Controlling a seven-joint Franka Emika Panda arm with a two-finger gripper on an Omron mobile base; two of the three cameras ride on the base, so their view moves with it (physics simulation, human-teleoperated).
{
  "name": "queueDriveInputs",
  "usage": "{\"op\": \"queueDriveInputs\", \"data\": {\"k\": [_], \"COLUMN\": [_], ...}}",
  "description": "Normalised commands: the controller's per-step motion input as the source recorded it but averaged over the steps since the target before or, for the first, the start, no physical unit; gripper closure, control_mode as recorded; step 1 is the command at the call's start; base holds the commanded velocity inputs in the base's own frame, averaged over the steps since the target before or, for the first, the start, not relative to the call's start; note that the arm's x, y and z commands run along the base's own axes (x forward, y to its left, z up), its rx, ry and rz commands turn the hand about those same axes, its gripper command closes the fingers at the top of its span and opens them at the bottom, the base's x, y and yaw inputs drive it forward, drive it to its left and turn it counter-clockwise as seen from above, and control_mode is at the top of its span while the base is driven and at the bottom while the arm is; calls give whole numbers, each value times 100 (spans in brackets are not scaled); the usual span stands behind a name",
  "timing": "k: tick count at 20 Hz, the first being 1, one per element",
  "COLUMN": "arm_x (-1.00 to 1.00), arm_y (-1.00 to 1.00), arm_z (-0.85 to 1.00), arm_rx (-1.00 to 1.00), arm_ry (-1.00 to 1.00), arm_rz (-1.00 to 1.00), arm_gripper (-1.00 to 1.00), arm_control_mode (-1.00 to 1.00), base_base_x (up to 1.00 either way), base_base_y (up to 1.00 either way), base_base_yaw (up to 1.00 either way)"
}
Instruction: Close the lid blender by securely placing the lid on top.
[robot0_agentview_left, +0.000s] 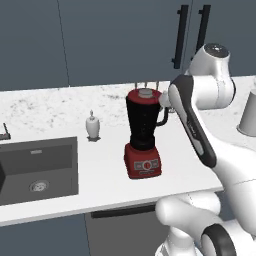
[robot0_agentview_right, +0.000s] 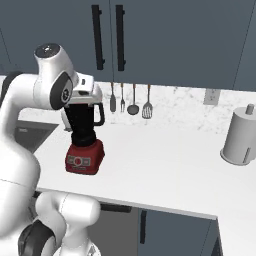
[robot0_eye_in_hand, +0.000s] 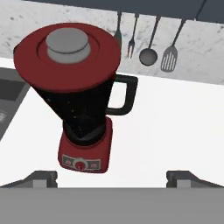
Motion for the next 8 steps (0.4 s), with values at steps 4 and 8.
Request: {"op": "queueDriveInputs", "data": {"k": [4,8], "arm_x": [-1,0], "arm_y": [-66,-27], "arm_z": [-24,-8], "arm_rx": [0,-3], "arm_ry": [0,0], "arm_rz": [0,0], "arm_gripper": [-100,-100], "arm_control_mode": [-100,-100], "base_base_x": [0,0], "base_base_y": [0,0], "base_base_yaw": [0,0]}}
